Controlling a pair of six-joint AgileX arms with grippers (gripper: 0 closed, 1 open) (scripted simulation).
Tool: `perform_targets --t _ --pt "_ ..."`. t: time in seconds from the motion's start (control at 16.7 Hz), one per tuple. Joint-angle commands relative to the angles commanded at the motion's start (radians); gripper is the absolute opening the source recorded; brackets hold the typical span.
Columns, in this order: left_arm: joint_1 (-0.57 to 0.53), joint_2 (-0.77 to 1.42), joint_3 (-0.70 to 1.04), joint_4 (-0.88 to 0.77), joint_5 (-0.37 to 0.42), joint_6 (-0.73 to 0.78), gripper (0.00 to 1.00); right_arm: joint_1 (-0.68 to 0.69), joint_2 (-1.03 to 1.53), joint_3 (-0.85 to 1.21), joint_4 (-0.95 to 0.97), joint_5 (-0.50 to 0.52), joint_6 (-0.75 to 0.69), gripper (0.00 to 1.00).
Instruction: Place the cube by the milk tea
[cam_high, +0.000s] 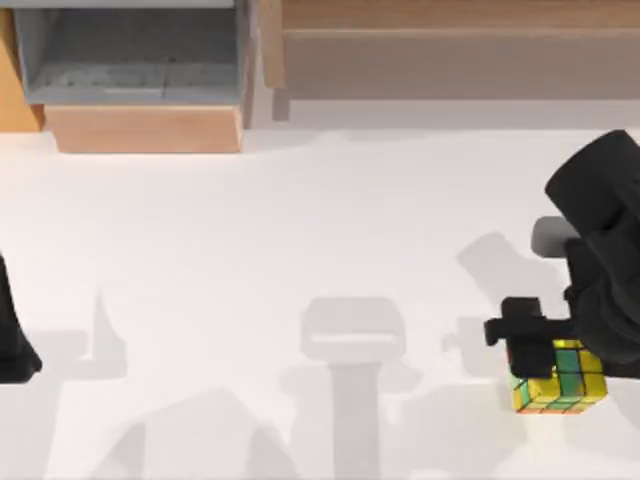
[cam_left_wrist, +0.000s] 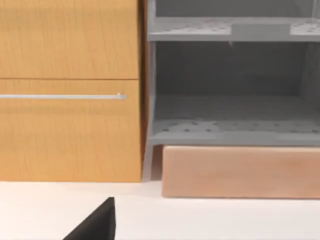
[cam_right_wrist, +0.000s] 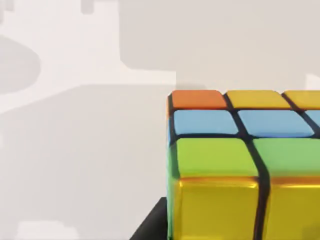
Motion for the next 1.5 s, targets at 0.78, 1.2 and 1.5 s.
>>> perform_targets --t 0.78,1.2,1.5 --pt "0.000 0.000 0.000 0.000 0.000 0.000 1.00 0.002 -0.098 -0.086 -0.172 0.005 0.048 0.00" --pt "0.000 0.000 0.000 0.000 0.000 0.000 1.00 -0.044 -0.080 -0.092 -0.112 0.042 0.116 0.00" --pt "0.000 0.000 0.000 0.000 0.000 0.000 1.00 -0.079 -0.095 -0.121 -0.087 0.074 0.150 0.00"
